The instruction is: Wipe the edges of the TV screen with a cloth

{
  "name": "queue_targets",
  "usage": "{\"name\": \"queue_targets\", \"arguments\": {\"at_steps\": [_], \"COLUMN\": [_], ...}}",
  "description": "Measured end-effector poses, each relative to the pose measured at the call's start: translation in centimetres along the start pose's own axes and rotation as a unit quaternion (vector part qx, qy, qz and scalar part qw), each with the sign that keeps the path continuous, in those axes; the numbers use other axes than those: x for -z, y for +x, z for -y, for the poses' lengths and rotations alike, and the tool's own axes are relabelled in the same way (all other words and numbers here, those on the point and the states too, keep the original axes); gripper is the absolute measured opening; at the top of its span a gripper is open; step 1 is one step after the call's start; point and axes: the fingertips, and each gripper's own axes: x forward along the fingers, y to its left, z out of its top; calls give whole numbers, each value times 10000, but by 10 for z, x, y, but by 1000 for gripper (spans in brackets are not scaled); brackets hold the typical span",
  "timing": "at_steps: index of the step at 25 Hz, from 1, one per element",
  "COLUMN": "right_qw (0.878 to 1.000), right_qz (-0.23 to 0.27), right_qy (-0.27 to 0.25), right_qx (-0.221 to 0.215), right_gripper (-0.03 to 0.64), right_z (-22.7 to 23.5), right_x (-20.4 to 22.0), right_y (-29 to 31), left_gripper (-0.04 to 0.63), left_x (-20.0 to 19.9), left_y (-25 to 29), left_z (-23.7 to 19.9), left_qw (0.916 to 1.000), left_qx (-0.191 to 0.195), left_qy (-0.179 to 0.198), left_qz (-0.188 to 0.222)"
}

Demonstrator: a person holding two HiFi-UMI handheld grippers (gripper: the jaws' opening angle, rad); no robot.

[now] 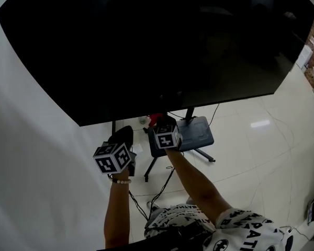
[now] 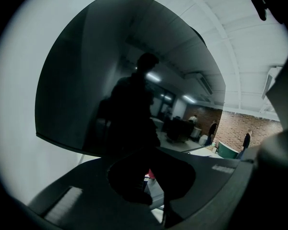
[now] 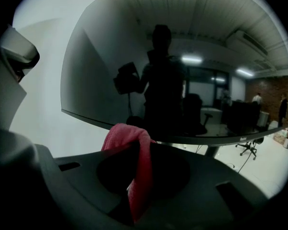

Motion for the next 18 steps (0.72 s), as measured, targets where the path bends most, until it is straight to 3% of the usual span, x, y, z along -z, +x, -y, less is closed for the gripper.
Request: {"name": "queue_targets", "arguments": {"at_steps": [18], "right_qw": [9987], "right_qz": [41], "right_qy": [388], "right_qx": [-315], "right_gripper": [57], "right_z": [158], "right_x": [23], "right_y": [-36], "left_gripper": [6], "left_x": [37], "left_y": [76], "left_z": [140], "left_qw": [9993], "left_qx": [-341], "left_qy": [115], "left_qz": [-34]}}
